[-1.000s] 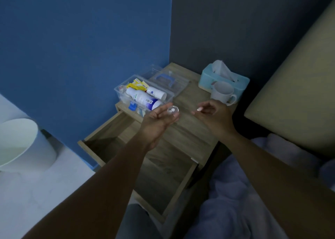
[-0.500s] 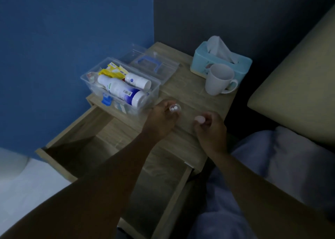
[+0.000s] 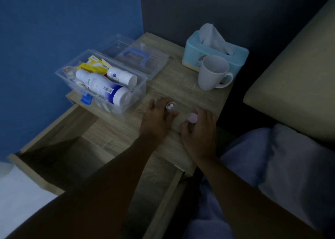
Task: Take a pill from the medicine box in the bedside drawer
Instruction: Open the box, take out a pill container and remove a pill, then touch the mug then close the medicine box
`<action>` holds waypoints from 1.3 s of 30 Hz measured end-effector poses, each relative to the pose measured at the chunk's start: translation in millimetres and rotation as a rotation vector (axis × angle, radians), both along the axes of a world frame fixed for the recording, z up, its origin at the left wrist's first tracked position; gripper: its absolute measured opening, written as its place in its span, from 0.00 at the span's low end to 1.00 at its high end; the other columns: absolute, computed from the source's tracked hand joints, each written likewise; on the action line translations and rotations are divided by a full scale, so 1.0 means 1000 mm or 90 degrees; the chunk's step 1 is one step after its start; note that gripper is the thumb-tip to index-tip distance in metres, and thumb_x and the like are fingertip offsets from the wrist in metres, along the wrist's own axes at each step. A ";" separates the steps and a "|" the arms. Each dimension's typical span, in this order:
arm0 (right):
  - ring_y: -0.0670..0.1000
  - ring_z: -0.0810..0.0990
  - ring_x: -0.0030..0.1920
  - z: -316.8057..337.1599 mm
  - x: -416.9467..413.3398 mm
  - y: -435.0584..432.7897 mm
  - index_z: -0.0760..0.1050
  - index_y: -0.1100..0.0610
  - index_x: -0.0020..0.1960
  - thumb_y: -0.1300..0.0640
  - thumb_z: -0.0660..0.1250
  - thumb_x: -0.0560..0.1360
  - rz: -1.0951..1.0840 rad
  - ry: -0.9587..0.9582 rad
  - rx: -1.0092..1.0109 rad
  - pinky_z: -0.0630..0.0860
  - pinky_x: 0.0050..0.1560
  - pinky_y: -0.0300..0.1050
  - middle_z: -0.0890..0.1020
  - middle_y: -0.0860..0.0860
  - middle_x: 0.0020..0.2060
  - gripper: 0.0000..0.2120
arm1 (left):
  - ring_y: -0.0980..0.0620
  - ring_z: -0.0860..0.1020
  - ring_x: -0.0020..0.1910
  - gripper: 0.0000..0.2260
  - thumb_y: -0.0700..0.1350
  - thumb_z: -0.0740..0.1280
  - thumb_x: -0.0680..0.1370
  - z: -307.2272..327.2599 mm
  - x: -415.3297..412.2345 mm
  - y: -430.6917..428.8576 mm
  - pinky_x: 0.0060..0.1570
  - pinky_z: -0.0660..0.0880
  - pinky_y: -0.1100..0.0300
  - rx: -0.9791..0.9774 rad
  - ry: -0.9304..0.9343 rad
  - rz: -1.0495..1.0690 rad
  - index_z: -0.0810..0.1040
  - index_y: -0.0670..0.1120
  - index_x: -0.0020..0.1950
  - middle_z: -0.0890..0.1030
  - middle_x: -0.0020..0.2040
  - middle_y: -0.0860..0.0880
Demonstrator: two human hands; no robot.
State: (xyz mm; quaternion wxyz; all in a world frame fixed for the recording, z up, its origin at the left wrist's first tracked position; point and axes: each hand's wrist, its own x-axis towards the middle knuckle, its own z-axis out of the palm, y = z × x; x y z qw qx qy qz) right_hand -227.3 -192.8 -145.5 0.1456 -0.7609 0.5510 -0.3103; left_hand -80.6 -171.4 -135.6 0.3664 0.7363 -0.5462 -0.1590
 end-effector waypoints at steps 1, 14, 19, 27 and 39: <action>0.53 0.72 0.58 0.000 0.000 0.000 0.72 0.58 0.67 0.54 0.68 0.73 0.001 -0.001 0.002 0.72 0.59 0.46 0.76 0.54 0.55 0.24 | 0.48 0.73 0.64 0.21 0.54 0.65 0.78 0.000 0.000 0.001 0.62 0.73 0.51 0.012 0.013 0.003 0.71 0.48 0.69 0.77 0.64 0.49; 0.53 0.72 0.58 0.005 0.004 0.005 0.72 0.58 0.63 0.46 0.67 0.69 -0.036 -0.053 0.019 0.74 0.58 0.48 0.75 0.53 0.55 0.25 | 0.46 0.52 0.79 0.26 0.52 0.56 0.82 0.002 0.006 0.045 0.77 0.47 0.48 0.142 -0.123 -0.063 0.57 0.42 0.78 0.56 0.79 0.41; 0.52 0.71 0.64 0.012 -0.002 0.008 0.72 0.56 0.65 0.46 0.66 0.74 -0.088 -0.160 0.061 0.71 0.65 0.48 0.74 0.53 0.61 0.23 | 0.46 0.48 0.80 0.31 0.58 0.45 0.82 0.003 0.002 0.074 0.77 0.49 0.48 0.240 -0.308 -0.047 0.47 0.43 0.80 0.49 0.81 0.42; 0.59 0.72 0.61 0.056 0.003 -0.059 0.70 0.60 0.68 0.55 0.70 0.69 -0.086 -0.072 -0.062 0.72 0.61 0.53 0.72 0.60 0.62 0.28 | 0.46 0.44 0.80 0.31 0.59 0.42 0.82 0.009 0.002 0.073 0.77 0.44 0.48 0.313 -0.311 -0.068 0.41 0.44 0.80 0.43 0.81 0.43; 0.58 0.71 0.65 0.091 0.012 -0.165 0.69 0.58 0.69 0.35 0.77 0.59 -0.131 0.083 0.168 0.76 0.61 0.52 0.68 0.56 0.64 0.46 | 0.46 0.43 0.80 0.31 0.59 0.42 0.81 -0.001 0.004 0.070 0.77 0.43 0.48 0.315 -0.299 -0.062 0.41 0.45 0.80 0.43 0.81 0.44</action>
